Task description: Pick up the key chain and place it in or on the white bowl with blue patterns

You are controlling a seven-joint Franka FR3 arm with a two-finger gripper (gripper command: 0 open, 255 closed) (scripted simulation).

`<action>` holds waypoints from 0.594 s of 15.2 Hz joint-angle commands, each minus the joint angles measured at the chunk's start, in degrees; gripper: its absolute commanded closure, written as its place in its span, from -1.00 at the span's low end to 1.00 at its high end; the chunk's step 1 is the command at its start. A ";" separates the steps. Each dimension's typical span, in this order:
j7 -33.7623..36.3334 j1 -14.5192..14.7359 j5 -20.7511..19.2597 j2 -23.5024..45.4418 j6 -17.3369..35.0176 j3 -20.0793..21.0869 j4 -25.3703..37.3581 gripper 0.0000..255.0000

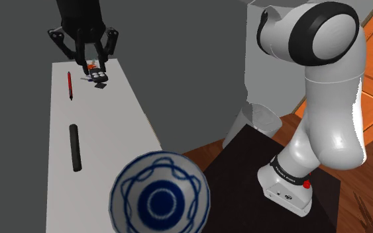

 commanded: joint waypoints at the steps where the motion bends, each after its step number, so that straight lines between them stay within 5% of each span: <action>1: 0.03 0.87 -0.41 1.19 -2.36 -0.12 3.55 1.00; 2: 0.00 1.36 -0.67 1.92 -3.62 -0.21 5.57 1.00; 9: 5.12 -1.48 5.17 -15.25 5.91 3.10 -20.55 1.00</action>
